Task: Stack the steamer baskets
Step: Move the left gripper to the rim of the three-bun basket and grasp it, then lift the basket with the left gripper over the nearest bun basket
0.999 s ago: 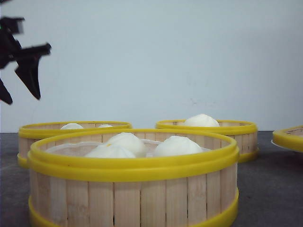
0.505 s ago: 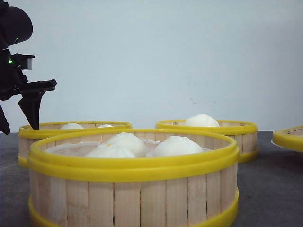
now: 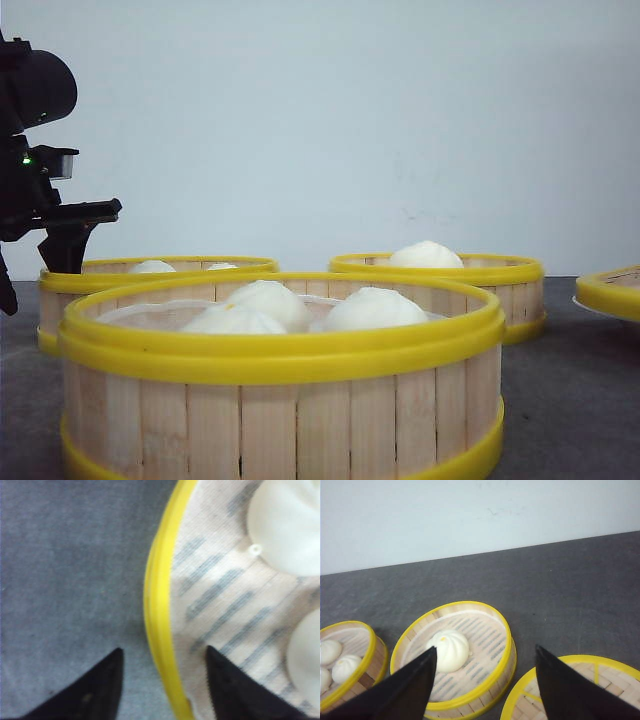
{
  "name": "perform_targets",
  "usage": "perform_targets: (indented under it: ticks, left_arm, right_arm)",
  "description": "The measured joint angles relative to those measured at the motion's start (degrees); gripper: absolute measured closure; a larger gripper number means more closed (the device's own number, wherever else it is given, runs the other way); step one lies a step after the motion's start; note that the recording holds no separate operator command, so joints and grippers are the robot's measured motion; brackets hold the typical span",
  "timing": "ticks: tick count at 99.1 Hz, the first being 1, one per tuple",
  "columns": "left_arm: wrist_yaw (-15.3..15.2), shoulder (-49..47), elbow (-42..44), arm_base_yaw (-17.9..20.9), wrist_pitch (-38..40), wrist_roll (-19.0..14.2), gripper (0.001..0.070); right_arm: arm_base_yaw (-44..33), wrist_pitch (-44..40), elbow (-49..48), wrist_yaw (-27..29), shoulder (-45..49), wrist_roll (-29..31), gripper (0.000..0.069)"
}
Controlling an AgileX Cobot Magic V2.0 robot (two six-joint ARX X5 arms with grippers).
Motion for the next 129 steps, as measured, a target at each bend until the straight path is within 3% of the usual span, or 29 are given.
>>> perform_targets:
  ticks: [30,48,68,98,129]
  left_arm:
    - [-0.28,0.00,0.04,0.09,0.61,-0.31,0.0672]
    - [-0.17,0.00,0.55,0.15,0.20,-0.46,0.0678]
    - [2.27,-2.99,2.32,0.37,-1.03,-0.48,0.0679]
    - [13.53,-15.06,5.31,0.72,-7.87,0.15,0.0679]
    - [12.50,-24.65,5.31,0.90,-11.76,1.88,0.0679]
  right_arm:
    - [0.04,-1.49,0.00,0.02,2.27,0.00,0.0306]
    - [0.72,-2.45,0.00,0.07,3.89,0.00,0.0306]
    - [0.90,-2.45,0.00,1.49,3.85,-0.09,0.0306]
    - [0.90,-2.51,0.00,1.55,2.43,-1.53,0.0306]
    - [0.90,-2.49,0.00,1.44,1.11,-1.53,0.0306]
